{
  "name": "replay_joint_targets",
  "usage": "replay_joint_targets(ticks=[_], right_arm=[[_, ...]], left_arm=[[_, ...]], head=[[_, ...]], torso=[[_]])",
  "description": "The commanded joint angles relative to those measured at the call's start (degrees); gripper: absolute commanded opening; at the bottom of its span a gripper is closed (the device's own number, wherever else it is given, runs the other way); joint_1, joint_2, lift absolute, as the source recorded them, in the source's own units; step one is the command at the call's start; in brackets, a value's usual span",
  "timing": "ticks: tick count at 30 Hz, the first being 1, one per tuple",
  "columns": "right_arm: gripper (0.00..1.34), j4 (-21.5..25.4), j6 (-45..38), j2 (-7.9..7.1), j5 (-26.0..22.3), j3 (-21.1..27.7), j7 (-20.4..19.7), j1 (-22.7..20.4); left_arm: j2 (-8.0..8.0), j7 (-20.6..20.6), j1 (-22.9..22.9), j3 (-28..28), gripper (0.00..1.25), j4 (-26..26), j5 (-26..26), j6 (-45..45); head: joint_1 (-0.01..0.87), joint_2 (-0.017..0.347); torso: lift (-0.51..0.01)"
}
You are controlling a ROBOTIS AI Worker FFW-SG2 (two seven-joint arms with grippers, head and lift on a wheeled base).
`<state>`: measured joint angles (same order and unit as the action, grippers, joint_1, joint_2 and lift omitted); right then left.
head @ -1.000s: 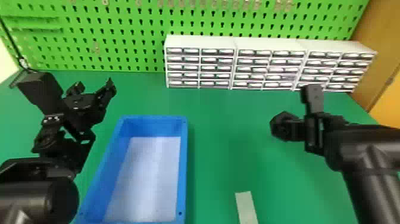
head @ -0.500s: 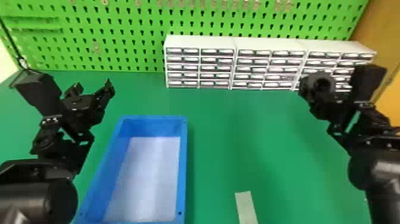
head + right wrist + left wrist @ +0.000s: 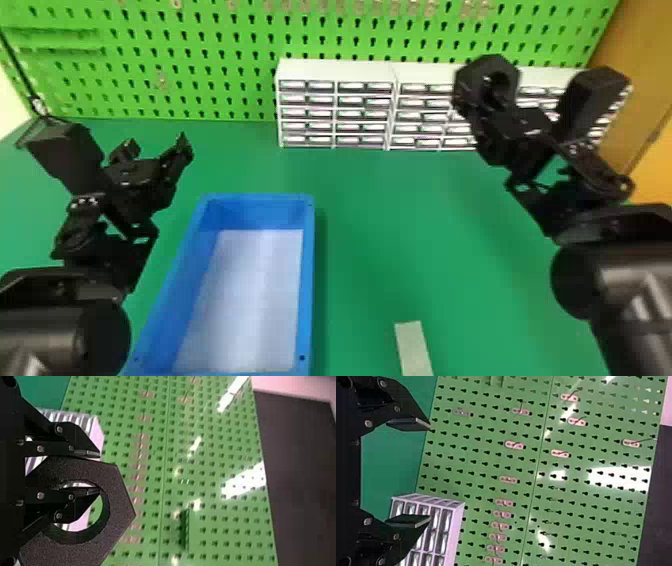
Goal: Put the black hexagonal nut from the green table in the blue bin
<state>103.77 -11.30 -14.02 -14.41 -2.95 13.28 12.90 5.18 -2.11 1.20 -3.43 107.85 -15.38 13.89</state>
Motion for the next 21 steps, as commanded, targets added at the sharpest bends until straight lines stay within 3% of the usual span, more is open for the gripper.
replay_joint_targets(ticks=[1,9,21], right_arm=[[0.39,0.5,0.8,-2.32,-2.8,-6.6,0.0,1.6],[0.39,0.4,0.7,-5.31,-7.7,-16.7,0.0,4.4],[0.39,-0.4,0.1,-7.77,-14.0,-29.7,0.1,8.9]], left_arm=[[0.00,0.0,-0.1,0.0,0.81,0.0,0.0,0.0],[0.00,0.0,-0.1,0.0,0.81,0.0,0.1,0.0],[0.00,-0.2,0.1,0.2,0.81,-0.1,0.5,0.0]], head=[[0.692,0.008],[0.692,0.008],[0.692,0.008]], torso=[[-0.097],[-0.097],[-0.097]])
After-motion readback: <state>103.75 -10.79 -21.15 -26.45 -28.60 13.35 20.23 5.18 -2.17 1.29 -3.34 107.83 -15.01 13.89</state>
